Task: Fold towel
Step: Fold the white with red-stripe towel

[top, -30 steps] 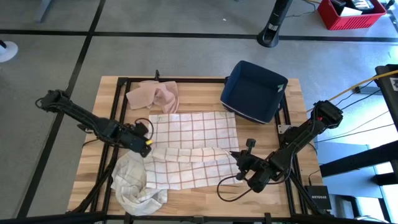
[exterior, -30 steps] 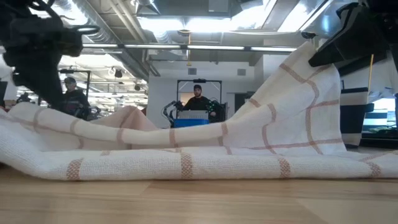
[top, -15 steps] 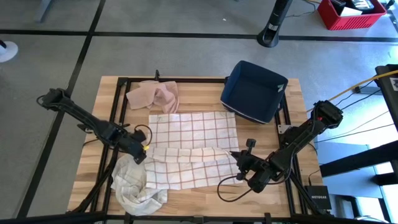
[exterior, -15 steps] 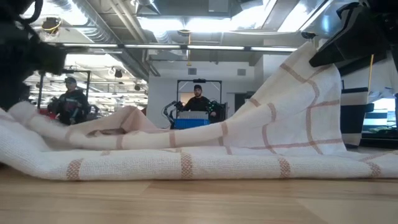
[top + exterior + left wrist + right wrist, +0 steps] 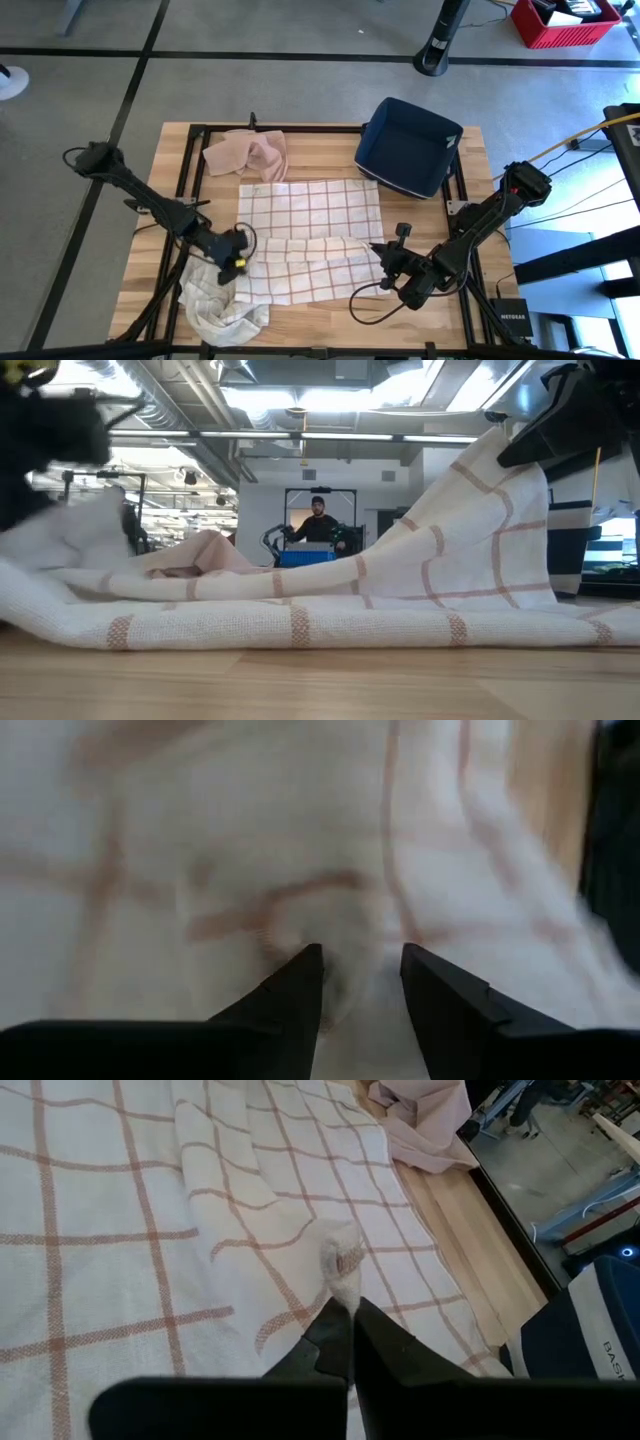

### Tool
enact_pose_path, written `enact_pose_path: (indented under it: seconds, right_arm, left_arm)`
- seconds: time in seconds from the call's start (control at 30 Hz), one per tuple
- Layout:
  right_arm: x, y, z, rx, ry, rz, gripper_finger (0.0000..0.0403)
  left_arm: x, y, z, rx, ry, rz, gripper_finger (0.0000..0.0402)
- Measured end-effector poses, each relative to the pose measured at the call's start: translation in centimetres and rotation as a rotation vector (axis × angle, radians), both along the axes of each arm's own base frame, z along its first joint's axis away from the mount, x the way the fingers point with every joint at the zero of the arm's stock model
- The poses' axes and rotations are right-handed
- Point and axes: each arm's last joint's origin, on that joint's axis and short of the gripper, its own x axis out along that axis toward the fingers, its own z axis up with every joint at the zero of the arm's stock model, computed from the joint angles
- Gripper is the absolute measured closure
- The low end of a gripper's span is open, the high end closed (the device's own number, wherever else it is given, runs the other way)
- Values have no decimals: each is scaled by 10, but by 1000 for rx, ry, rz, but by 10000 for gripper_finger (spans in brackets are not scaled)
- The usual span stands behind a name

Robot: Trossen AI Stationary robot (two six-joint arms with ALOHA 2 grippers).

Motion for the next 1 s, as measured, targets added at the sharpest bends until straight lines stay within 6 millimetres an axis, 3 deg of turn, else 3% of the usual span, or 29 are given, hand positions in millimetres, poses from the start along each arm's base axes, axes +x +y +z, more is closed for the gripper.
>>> enact_pose_path:
  seconds: [0.1, 0.23, 0.47, 0.67, 0.87, 1.0]
  right_arm:
    - [0, 0, 0, 0, 0, 0, 396]
    - [0, 0, 0, -4, 1, 1, 396]
    - [0, 0, 0, -28, -2, 4, 396]
    - [0, 0, 0, -28, -2, 4, 395]
    - [0, 0, 0, -28, -2, 4, 395]
    - [0, 0, 0, -28, -3, 3, 395]
  left_arm:
    - [-4, -5, -9, -38, 112, 14, 271]
    - [-2, -7, -4, -86, 117, 49, 271]
    - [9, -7, 30, -24, -104, 83, 271]
    - [24, -20, 49, 106, -346, -60, 271]
    - [40, -40, 26, 262, -182, -160, 271]
    - [54, -57, 25, 330, -59, -184, 271]
